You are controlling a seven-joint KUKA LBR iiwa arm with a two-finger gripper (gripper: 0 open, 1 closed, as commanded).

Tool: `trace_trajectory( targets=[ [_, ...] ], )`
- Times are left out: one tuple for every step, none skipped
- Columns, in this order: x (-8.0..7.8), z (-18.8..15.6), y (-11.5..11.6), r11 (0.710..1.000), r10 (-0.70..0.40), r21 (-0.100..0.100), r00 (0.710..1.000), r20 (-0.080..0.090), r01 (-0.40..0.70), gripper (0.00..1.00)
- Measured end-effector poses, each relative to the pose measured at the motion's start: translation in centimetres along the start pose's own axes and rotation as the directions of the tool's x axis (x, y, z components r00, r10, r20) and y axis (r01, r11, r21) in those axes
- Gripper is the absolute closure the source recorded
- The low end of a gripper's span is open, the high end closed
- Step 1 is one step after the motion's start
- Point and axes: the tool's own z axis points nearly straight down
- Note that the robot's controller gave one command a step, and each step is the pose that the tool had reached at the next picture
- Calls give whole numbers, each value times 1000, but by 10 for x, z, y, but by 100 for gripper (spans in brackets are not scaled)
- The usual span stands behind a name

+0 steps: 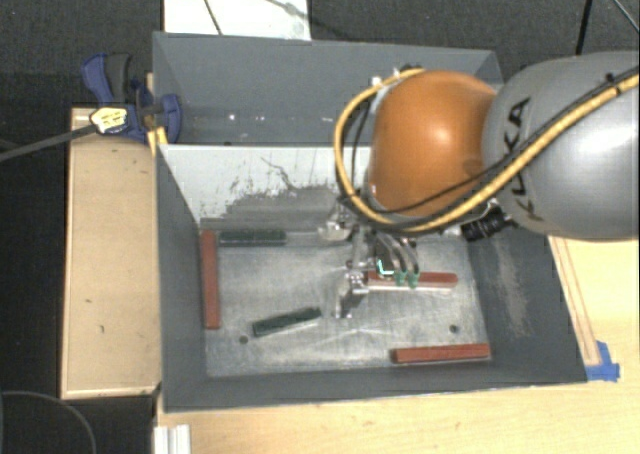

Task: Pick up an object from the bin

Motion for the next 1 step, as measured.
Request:
trace_trajectory(
  targets=[
    [-2, -4, -1, 1000, 4, -1, 1000, 8, -4, 0]
  ],
)
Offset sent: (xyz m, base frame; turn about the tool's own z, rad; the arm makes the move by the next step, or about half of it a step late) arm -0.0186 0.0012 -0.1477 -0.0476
